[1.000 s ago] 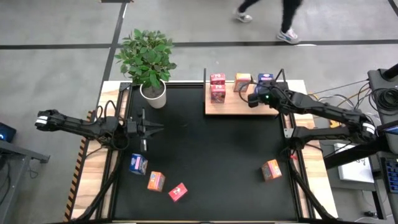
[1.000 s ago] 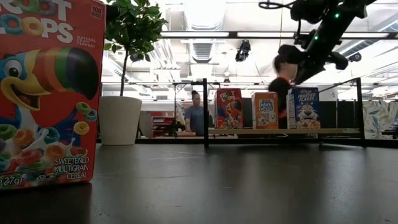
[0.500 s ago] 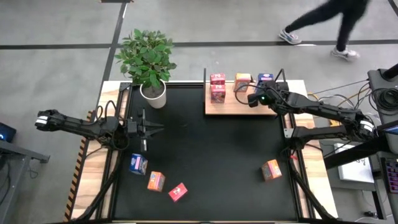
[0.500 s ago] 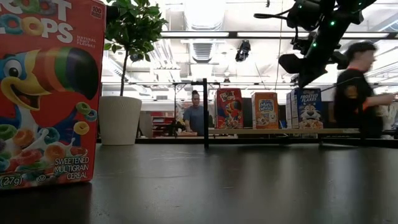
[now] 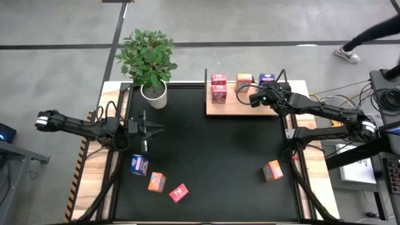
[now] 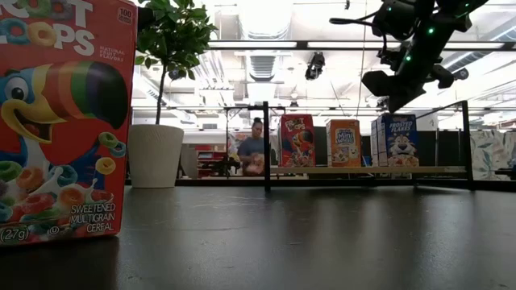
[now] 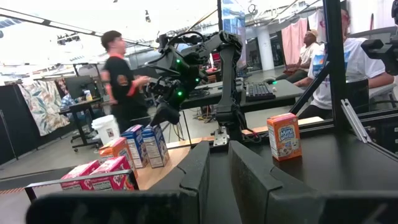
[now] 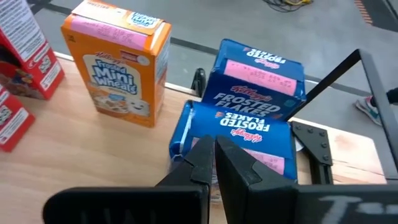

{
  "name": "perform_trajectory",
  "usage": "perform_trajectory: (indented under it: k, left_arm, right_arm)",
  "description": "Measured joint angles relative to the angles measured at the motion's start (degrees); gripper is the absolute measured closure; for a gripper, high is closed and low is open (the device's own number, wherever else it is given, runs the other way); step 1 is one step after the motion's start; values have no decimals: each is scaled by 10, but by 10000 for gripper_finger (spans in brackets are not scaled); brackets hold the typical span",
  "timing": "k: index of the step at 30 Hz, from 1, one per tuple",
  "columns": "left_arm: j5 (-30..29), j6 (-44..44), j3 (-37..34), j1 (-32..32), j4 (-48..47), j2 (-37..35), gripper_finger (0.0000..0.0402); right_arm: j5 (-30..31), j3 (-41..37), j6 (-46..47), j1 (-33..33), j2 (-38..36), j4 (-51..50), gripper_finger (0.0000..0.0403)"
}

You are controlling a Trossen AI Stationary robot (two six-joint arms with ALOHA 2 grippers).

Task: Stack cereal on shelf
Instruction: Put the top blue cereal box on the shelf aligned with the other blue cereal box

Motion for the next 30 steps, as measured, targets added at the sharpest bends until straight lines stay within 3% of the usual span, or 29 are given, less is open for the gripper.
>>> perform_trajectory:
  k: [24,27,30]
  left_arm:
    - [0,-4,0,0,0,0,357]
    - [0,-4,0,0,0,0,357]
    - [0,-4,0,0,0,0,357]
  right_arm:
    - [42,3,-4,0,-1,-23,394]
    - [20,23,5,0,-3,-16,394]
    - [-40,44,5,0,-3,10,394]
